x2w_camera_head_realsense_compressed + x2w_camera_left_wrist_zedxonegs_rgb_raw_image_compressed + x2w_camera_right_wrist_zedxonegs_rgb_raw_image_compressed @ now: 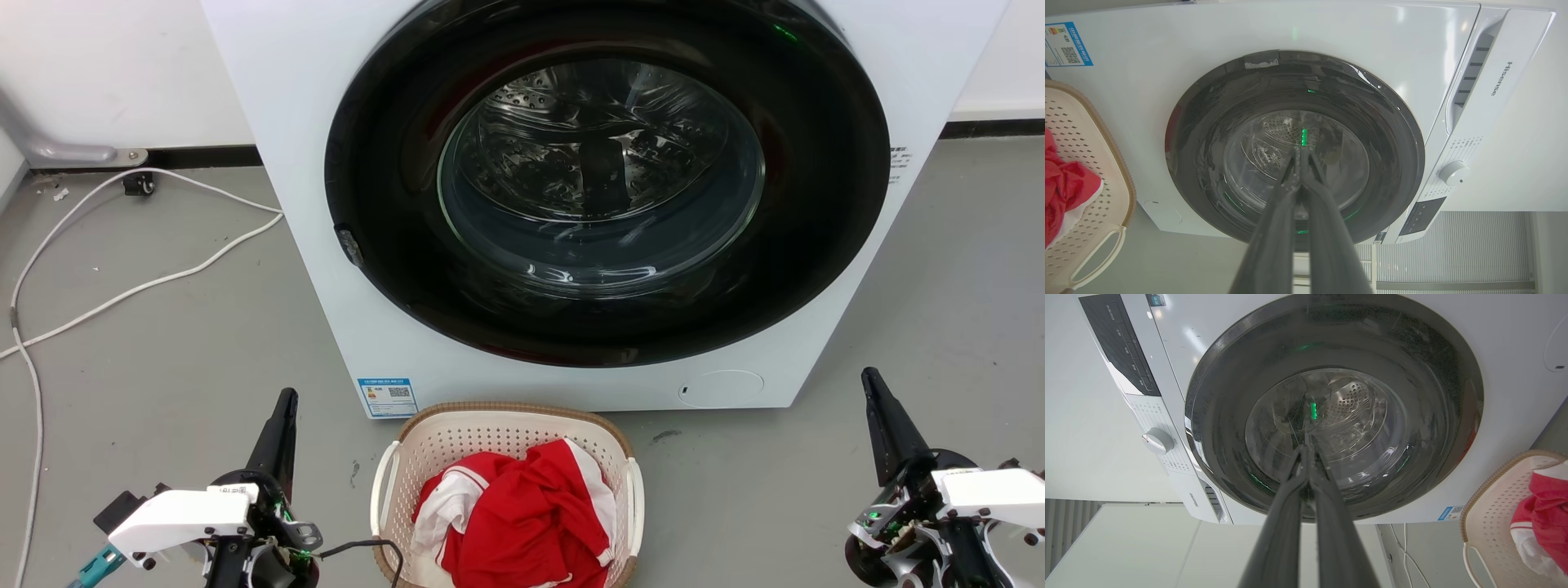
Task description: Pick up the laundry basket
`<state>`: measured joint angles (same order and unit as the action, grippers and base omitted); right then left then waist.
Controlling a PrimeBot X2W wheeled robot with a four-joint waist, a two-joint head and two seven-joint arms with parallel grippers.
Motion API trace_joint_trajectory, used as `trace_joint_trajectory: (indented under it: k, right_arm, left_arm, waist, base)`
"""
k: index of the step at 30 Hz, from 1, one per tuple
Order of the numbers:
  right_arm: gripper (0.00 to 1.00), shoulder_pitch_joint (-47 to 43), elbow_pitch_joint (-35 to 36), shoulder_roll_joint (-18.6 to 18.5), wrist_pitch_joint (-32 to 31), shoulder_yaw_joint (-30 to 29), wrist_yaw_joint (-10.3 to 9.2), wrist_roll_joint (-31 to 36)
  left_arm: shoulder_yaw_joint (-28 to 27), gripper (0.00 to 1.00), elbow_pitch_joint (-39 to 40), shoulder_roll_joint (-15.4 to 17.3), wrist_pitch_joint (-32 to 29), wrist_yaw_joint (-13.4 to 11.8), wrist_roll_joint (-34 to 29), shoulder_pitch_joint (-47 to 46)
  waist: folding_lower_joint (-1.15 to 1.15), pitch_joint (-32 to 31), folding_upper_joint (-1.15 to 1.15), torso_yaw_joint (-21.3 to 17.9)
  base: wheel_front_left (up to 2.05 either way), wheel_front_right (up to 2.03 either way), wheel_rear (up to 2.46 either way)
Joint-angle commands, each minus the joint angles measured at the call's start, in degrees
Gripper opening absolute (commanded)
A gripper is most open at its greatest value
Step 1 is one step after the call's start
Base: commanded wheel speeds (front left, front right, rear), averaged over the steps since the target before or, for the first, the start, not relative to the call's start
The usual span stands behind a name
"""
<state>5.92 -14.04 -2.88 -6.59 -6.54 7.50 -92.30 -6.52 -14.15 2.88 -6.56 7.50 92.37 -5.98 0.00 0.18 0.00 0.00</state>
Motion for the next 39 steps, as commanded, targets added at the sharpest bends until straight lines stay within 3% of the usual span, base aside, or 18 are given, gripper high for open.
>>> trace_joint_trajectory:
  k: [1,27,28,39]
  right_arm:
    - [0.0,0.6,-0.02,0.01,-0.08,0.0,-0.02,-0.23]
    - [0.0,0.6,-0.02,0.01,-0.08,-0.01,-0.02,-0.23]
    - [1.0,0.0,0.02,0.0,0.04,0.02,0.0,0.03]
    - [1.0,-1.47,-0.25,0.06,2.4,0.5,-0.01,4.41]
  left_arm:
    - [-0.14,0.0,0.2,-0.05,-0.13,0.13,0.1,-0.48]
    - [-0.14,0.0,0.2,-0.05,-0.13,0.13,0.1,-0.48]
    - [0.01,1.0,0.03,0.0,0.04,0.0,0.0,-0.01]
    - [0.72,1.0,0.52,-0.17,2.42,-0.02,-4.41,1.41]
  waist:
    - [0.0,0.0,0.0,0.0]
    - [0.0,0.0,0.0,0.0]
    - [0.0,0.0,0.0,0.0]
    - [0.01,0.1,0.0,0.03]
  base:
    - [0.0,0.0,0.0]
    - [0.0,0.0,0.0]
    - [0.0,0.0,0.0]
    - [0.0,0.0,0.0]
